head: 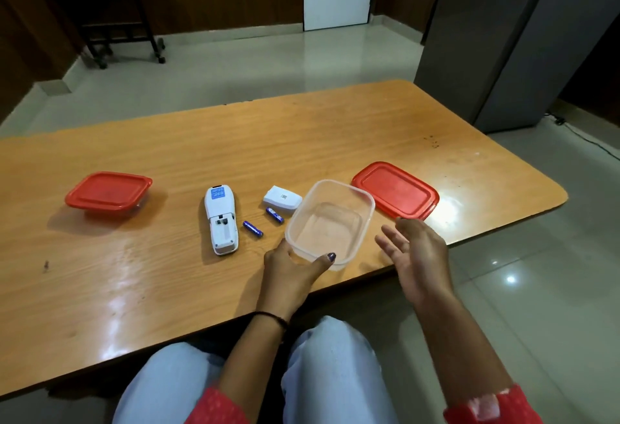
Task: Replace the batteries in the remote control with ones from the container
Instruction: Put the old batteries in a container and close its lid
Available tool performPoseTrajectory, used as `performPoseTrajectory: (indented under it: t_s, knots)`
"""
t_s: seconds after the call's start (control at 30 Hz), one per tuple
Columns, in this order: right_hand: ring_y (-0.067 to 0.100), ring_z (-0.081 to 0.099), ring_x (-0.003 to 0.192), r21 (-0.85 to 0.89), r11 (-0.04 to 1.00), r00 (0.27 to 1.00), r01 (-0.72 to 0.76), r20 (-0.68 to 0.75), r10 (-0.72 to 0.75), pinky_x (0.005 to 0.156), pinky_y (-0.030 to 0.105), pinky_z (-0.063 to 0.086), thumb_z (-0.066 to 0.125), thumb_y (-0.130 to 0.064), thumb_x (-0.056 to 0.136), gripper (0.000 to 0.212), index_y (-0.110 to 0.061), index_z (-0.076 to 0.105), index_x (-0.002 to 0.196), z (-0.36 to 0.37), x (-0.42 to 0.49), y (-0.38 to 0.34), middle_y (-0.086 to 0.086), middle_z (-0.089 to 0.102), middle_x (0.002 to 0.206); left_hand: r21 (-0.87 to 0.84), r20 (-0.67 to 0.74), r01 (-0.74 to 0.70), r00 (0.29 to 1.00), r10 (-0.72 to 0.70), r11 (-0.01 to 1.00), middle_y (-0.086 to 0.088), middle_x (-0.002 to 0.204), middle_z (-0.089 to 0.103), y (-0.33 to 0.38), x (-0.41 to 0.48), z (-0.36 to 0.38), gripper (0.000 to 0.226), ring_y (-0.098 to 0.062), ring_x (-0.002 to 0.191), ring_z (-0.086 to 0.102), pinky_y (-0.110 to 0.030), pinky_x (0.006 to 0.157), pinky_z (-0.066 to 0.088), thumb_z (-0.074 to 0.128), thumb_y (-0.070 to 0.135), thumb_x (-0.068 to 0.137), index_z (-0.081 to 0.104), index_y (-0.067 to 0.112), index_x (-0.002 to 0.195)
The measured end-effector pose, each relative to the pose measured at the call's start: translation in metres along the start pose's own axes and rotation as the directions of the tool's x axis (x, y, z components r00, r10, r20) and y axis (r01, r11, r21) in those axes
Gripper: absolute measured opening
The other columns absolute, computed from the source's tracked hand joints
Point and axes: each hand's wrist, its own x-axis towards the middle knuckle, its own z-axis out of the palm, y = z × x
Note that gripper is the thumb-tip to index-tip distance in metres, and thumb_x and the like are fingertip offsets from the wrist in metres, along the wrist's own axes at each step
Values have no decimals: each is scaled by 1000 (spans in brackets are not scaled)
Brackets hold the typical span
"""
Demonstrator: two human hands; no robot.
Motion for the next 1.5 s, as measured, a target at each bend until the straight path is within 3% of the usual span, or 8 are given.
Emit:
performPoseTrajectory:
  t_s: [0.17, 0.4, 0.5, 0.83, 1.03, 1.23, 1.37, 1.5]
  knots:
    - [9, 65, 88, -399, 806, 897, 438, 259, -359, 75, 27, 51, 57, -10, 88, 20, -25, 68, 94, 34, -20, 6, -5, 72, 91, 273, -311, -128, 926, 213, 953, -15, 129, 54, -12, 16, -38, 66, -30, 119, 48, -39, 103, 39, 76, 29, 73, 51, 3, 129]
    - [28, 52, 94, -665, -325, 563, 673, 745, -357, 80, 41, 34, 67, -18, 77, 5, -16, 68, 73, 136, 13, 56, 5, 70, 75, 780, -85, -217, 893, 443, 587, -5, 124, 61, -21, 64, -66, 34, -26, 146, 12, -40, 115, -10, 63, 36, 81, 61, 15, 107]
    - [30, 44, 108, -623, -460, 644, 633, 753, -135, 95, 42, 26, 52, -9, 81, 10, -16, 60, 82, 155, 21, 61, 8, 68, 87, 815, -62, -208, 896, 439, 541, -5, 111, 69, -25, 77, -65, 17, -22, 146, 13, -35, 112, -19, 56, 31, 85, 67, 20, 89]
    - [21, 51, 104, -834, -27, 721, 552, 493, -487, 84, 37, 25, 56, -37, 85, 22, -28, 73, 95, 114, 27, 24, -4, 73, 92, 512, -130, -403, 837, 532, 759, -4, 123, 64, 1, 66, -61, 45, -21, 140, 30, -40, 119, 6, 73, 24, 76, 62, 15, 119]
    - [24, 48, 110, -812, -430, 800, 395, 534, -273, 86, 37, 27, 51, -24, 90, 19, -18, 69, 89, 72, 29, 29, 2, 71, 90, 722, 182, -471, 835, 519, 506, 6, 125, 63, 22, 62, -10, 45, -15, 143, 21, -38, 112, -16, 63, 32, 82, 54, 25, 126]
    - [23, 47, 113, -805, -357, 772, 474, 575, -271, 90, 38, 27, 55, -34, 88, 20, -21, 69, 96, 65, 37, 23, 0, 71, 97, 832, 252, -368, 917, 308, 415, -1, 130, 60, 27, 69, 3, 45, -18, 146, 14, -47, 112, -17, 61, 38, 83, 54, 27, 126]
    - [22, 54, 103, -848, 6, 670, 531, 415, -616, 87, 37, 33, 60, -34, 86, 25, -22, 69, 107, 20, 53, -4, 0, 72, 102, 583, 166, -414, 903, 396, 700, 2, 127, 62, 26, 60, -7, 43, -14, 140, 28, -32, 115, 7, 62, 34, 84, 57, 28, 126]
    - [29, 40, 128, -933, -123, 856, 339, 360, -371, 99, 45, 35, 59, -42, 87, 56, -21, 45, 137, -35, 83, 1, 8, 50, 138, 110, -48, -318, 945, 325, 942, 6, 123, 63, 11, 40, -22, 39, -6, 119, 54, -13, 93, 38, 56, 6, 87, 60, 17, 124]
